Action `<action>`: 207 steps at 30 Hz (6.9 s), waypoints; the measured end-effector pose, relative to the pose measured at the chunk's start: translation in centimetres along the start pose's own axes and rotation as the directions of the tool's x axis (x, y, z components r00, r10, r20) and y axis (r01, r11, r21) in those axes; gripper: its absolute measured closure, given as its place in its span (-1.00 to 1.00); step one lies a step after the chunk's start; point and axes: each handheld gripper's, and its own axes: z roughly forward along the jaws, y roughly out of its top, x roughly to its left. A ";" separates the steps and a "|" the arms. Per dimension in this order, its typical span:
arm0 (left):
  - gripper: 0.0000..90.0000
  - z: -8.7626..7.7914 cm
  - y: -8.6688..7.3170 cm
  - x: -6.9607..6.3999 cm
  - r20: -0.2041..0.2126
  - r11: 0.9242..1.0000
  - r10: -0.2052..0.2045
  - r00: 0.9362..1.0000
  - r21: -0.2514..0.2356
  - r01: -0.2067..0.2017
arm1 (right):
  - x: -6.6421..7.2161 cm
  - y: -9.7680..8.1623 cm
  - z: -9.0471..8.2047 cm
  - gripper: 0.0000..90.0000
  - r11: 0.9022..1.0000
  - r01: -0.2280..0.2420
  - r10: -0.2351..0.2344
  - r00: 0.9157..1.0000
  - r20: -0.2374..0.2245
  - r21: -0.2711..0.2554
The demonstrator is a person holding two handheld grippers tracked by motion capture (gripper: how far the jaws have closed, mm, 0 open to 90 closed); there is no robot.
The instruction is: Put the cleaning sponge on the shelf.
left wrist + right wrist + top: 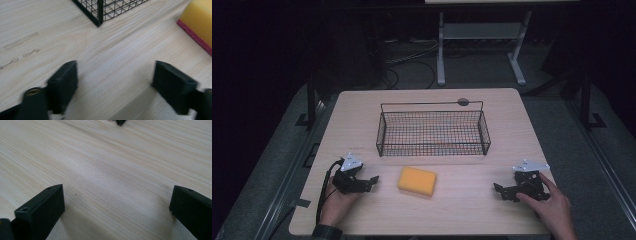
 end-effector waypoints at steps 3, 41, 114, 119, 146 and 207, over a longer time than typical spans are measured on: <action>-0.30 -0.1 0.2 -0.1 0.008 1.000 0.010 1.000 0.005 -0.010 | 0.0 0.0 0.0 -1.00 1.000 0.000 0.000 1.000 0.000 0.000; 1.00 0.9 3.3 -5.2 0.316 0.989 0.147 0.937 -0.023 -0.147 | 0.0 0.0 0.0 -1.00 1.000 0.000 0.000 1.000 0.000 0.000; -0.04 0.1 6.1 -9.6 0.377 0.972 0.185 0.908 0.068 -0.226 | 0.0 0.0 0.0 -1.00 1.000 0.000 0.000 1.000 0.000 0.000; -0.41 0.4 6.9 -9.7 0.374 0.963 0.188 0.908 0.112 -0.245 | 0.0 0.0 0.0 -1.00 1.000 0.000 0.000 1.000 0.000 0.000; -0.72 2.2 10.9 -11.1 0.370 0.941 0.194 0.909 0.191 -0.278 | 0.0 0.0 0.0 -1.00 1.000 0.000 0.000 1.000 0.000 0.000; -0.50 7.3 11.5 -14.9 0.357 0.867 0.249 0.900 0.332 -0.371 | 0.0 0.0 0.0 -1.00 1.000 0.000 0.000 1.000 0.000 0.000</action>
